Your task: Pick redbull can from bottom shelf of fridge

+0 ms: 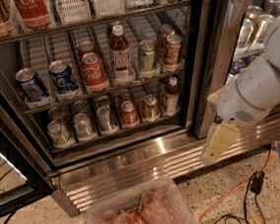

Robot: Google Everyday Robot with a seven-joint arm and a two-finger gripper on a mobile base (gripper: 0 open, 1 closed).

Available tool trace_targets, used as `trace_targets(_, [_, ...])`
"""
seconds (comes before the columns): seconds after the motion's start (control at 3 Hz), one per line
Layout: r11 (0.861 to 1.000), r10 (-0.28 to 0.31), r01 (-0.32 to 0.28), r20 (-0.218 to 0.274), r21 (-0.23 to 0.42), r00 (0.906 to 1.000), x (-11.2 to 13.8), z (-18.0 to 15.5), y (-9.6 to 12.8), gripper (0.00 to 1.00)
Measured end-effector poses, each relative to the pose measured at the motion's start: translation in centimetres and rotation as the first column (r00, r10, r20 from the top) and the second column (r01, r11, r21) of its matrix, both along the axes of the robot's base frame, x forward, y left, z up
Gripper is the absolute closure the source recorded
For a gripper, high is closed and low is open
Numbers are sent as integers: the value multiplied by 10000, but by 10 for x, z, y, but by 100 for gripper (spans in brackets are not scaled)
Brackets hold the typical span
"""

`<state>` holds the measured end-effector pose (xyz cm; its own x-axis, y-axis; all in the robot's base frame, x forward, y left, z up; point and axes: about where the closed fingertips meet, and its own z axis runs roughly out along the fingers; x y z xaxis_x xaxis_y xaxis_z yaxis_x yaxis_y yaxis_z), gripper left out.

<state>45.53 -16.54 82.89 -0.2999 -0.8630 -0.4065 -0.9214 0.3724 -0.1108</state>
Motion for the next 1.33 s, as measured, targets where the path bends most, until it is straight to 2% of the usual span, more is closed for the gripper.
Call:
trace_targets(0.33, [9988, -22, 8, 275, 493, 9996, 3, -37, 22, 0])
trace_targets(0.67, [9980, 78, -96, 302, 625, 9995, 2, -94, 53, 0])
trace_targets(1.33, [9988, 27, -41, 287, 482, 9996, 4, -101, 57, 0])
